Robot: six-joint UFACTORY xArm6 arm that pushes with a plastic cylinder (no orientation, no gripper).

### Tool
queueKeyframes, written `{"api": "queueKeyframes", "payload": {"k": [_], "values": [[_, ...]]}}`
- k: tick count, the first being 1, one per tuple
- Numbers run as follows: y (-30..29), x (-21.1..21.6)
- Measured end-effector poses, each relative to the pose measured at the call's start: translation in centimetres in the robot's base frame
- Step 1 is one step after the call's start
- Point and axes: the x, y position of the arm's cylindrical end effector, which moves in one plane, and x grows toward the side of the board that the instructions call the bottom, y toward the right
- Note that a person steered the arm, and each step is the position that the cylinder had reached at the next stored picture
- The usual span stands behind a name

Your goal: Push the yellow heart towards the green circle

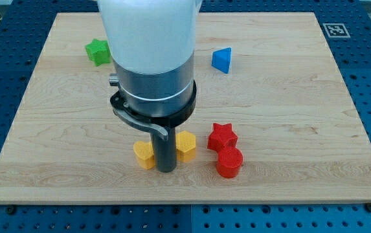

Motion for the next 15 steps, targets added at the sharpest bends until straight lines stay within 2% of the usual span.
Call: {"api": "queueKeyframes", "payload": {"k": [3,9,12,15], "values": [[-0.2,0.6],[-6.2,1.9],[-4.5,1.8],[-4.5,-3.4]]}}
